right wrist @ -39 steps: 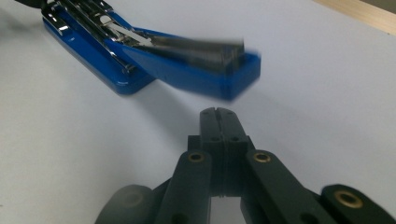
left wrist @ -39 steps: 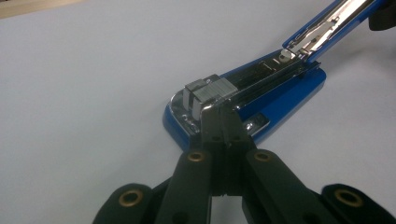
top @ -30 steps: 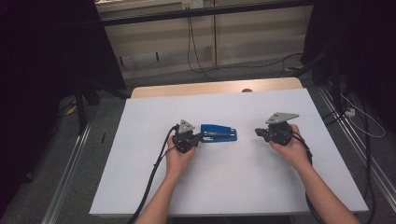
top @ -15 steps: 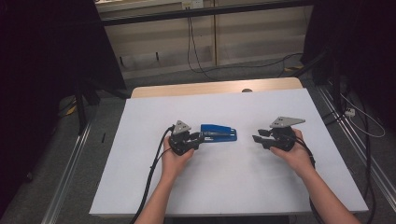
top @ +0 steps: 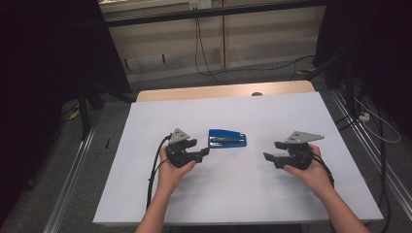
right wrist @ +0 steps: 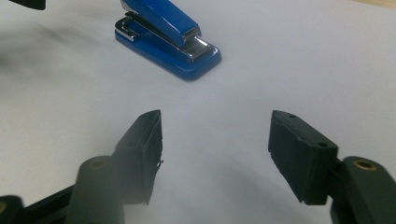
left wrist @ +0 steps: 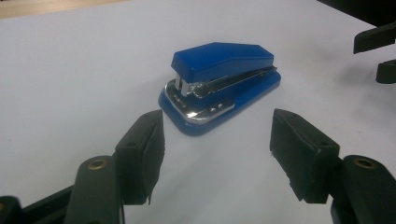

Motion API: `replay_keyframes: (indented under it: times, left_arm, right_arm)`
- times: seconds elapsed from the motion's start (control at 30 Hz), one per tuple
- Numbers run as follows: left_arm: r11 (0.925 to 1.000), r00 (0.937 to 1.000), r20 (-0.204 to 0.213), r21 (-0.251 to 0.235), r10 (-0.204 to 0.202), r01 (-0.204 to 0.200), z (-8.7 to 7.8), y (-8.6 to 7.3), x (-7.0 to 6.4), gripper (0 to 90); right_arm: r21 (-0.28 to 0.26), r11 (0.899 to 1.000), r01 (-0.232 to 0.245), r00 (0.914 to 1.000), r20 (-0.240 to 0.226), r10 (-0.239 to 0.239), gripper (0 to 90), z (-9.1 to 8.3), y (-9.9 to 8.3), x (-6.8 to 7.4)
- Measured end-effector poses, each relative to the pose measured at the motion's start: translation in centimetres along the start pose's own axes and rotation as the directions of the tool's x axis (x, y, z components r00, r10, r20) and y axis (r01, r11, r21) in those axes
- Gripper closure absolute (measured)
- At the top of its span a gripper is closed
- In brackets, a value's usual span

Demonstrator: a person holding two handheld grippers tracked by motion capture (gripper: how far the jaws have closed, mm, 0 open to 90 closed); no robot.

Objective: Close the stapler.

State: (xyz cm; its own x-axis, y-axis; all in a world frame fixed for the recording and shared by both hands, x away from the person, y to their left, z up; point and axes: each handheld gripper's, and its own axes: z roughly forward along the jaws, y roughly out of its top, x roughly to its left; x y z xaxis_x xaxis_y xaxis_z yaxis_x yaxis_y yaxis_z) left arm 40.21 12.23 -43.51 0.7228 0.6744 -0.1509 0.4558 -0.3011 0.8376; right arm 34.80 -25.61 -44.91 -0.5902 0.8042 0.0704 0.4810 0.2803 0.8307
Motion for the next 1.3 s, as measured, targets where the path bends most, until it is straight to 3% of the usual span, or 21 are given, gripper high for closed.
replay_keyframes:
  times: [0.43, 0.6, 1.07, 1.2, 1.3]
  left_arm:
    - [0.9998, 1.0000, -0.009, 0.021, 0.000, 0.000, -1.4, -0.6, 0.1, 23.1]
    - [0.9992, 0.9997, -0.015, 0.034, 0.020, -0.019, -1.9, -0.9, 0.1, 19.4]
    - [0.9996, 0.9998, -0.021, 0.028, 0.005, -0.005, -3.2, -1.2, 0.7, 8.1]
    - [0.9995, 0.9994, -0.028, 0.025, 0.021, -0.021, -3.6, -1.4, 0.7, 7.2]
    - [0.9997, 0.9994, -0.032, 0.023, 0.009, -0.009, -3.9, -1.5, 1.0, 6.5]
  right_arm:
    - [0.007, 1.000, -0.004, 1.0000, 0.007, 0.003, 27.9, -1.5, -1.1, 0.4]
    - [0.009, 1.000, 0.008, 0.9999, 0.014, -0.008, 25.6, -1.7, -1.2, 0.5]
    - [0.016, 1.000, 0.007, 0.9998, 0.019, -0.008, 24.0, -2.9, -1.8, 0.6]
    - [0.016, 1.000, 0.003, 0.9997, 0.023, -0.003, 23.5, -3.3, -2.0, 0.6]
    - [0.018, 1.000, 0.005, 0.9997, 0.024, -0.005, 23.2, -3.4, -2.1, 0.7]
